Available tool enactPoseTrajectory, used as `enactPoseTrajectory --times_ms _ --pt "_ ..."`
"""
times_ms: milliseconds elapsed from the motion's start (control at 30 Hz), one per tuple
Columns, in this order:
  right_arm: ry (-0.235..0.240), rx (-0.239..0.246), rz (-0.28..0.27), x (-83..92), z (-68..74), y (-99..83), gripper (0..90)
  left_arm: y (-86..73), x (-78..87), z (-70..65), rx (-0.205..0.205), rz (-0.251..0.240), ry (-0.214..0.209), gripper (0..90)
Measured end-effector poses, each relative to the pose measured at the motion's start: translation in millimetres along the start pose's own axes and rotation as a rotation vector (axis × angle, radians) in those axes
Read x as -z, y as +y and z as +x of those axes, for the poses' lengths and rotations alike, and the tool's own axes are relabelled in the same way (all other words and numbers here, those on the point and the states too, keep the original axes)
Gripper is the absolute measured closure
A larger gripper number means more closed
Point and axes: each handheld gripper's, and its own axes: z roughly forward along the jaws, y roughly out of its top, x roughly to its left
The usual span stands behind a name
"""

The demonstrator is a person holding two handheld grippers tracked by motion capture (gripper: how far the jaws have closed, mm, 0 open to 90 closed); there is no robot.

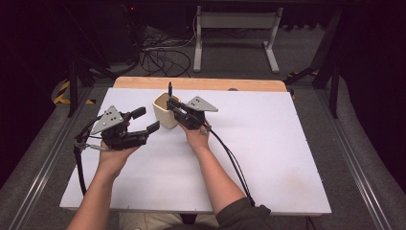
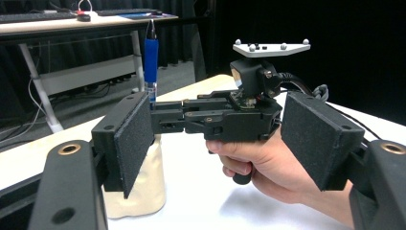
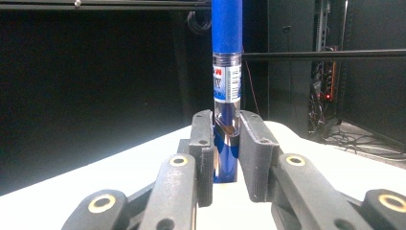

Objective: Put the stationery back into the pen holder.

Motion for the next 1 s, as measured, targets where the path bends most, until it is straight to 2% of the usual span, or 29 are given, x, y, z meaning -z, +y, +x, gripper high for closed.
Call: enactPoseTrajectory --times_ms 700,1000 --pt "-0.013 0.009 0.034 -0.1 1.0 -3.0 76.7 -1.1 -1.9 -1.2 -0.007 0.011 0.001 28.6" --pt "-0.017 0.014 0.032 -0.3 -0.2 0.3 78.9 -1.4 -2.7 -1.8 -0.006 0.016 0.001 28.7"
